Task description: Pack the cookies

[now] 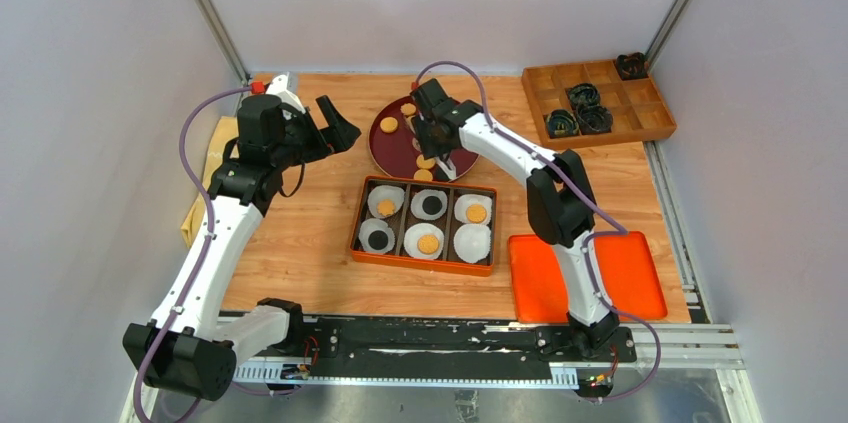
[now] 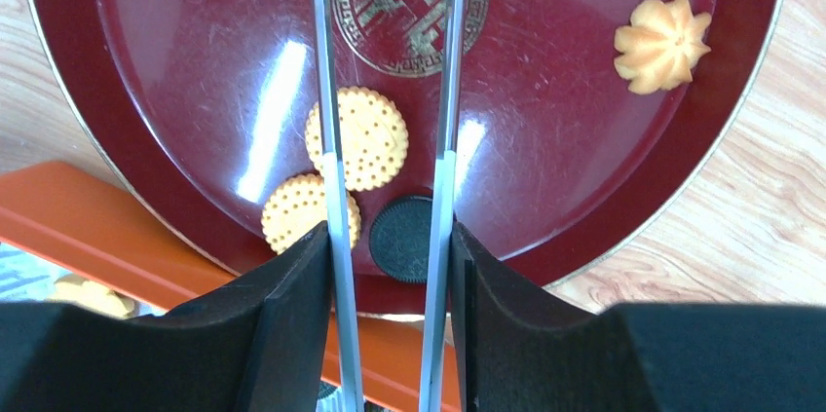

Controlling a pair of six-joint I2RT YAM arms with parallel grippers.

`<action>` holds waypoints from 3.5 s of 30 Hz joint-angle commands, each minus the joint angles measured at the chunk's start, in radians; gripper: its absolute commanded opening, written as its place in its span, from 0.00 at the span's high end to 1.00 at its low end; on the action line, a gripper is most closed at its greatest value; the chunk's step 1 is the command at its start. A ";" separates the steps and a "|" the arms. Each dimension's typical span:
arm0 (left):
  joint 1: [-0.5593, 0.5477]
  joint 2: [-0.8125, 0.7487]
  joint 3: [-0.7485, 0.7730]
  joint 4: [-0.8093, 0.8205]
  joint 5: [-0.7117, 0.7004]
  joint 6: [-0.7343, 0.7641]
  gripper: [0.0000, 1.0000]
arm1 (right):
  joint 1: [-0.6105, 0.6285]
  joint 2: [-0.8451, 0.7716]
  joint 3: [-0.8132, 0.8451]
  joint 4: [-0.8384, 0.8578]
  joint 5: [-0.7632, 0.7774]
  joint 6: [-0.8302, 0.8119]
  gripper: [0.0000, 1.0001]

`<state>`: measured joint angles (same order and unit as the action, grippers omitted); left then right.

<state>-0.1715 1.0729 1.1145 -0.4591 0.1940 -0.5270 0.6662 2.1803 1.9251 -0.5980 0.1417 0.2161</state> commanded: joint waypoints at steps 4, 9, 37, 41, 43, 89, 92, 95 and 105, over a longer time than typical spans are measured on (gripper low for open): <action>0.009 -0.006 -0.001 0.000 0.009 0.006 0.00 | -0.010 -0.153 -0.087 -0.016 0.071 -0.014 1.00; 0.009 -0.007 -0.005 0.005 0.017 0.001 0.00 | -0.005 -0.267 -0.165 -0.032 0.087 -0.017 1.00; 0.009 -0.026 -0.060 0.041 0.068 -0.027 0.01 | 0.432 -1.100 -0.774 -0.486 0.227 0.340 1.00; 0.009 -0.038 -0.069 0.038 0.069 -0.026 0.01 | 0.479 -1.109 -0.800 -0.536 0.243 0.402 1.00; 0.009 -0.040 -0.075 0.040 0.071 -0.029 0.00 | 0.490 -1.115 -0.816 -0.544 0.249 0.420 1.00; 0.009 -0.017 -0.094 0.067 0.153 -0.016 0.00 | 0.524 -1.039 -0.802 -0.481 0.201 0.438 0.48; 0.009 -0.016 -0.097 0.071 0.156 -0.015 0.00 | 0.524 -1.038 -0.802 -0.485 0.208 0.443 0.48; 0.009 -0.017 -0.099 0.071 0.157 -0.014 0.00 | 0.524 -1.048 -0.791 -0.488 0.222 0.445 0.54; 0.009 -0.031 -0.093 0.083 0.169 -0.021 0.00 | 0.525 -1.093 -0.713 -0.533 0.323 0.440 0.93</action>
<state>-0.1715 1.0523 1.0260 -0.3965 0.3405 -0.5568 1.1744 1.1183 1.1522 -1.0821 0.3714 0.6407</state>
